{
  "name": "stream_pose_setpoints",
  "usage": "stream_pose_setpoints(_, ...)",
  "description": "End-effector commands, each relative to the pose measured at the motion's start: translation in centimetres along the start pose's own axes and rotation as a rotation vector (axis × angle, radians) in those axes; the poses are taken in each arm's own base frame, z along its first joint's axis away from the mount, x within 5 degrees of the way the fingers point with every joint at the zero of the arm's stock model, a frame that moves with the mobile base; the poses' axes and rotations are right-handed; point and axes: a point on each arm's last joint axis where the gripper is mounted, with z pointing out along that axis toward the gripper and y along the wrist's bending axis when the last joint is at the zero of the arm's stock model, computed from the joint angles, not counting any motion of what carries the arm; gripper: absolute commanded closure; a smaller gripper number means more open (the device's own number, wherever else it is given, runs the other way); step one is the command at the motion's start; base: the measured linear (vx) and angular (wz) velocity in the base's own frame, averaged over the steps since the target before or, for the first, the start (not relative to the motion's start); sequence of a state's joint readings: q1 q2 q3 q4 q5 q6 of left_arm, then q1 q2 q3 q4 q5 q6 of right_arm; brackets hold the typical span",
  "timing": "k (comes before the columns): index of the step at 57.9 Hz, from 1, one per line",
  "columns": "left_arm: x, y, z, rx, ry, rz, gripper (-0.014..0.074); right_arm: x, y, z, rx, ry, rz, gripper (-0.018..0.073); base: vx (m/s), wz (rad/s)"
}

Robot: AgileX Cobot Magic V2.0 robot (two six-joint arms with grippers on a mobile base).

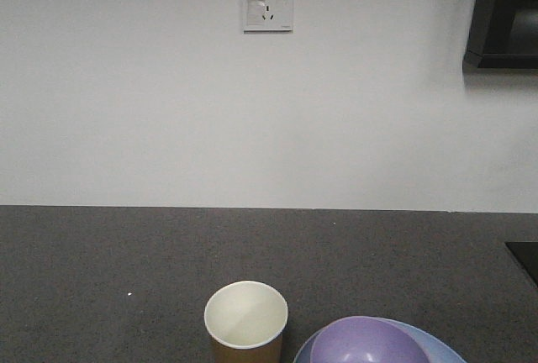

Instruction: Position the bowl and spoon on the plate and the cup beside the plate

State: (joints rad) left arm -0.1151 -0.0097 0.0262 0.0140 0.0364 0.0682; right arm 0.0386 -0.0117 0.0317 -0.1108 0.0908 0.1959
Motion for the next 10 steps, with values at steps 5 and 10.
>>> stream_pose_setpoints(5,-1.67,0.1,-0.29,-0.003,-0.123,-0.008,0.0599,-0.57,0.09,-0.05,-0.009,-0.074,-0.012,0.0565,0.0,0.0)
stream_pose_setpoints(10,-1.67,0.1,-0.29,-0.003,-0.123,-0.008,0.0599,-0.57,0.09,-0.05,-0.009,-0.074,-0.012,0.0565,0.0,0.0)
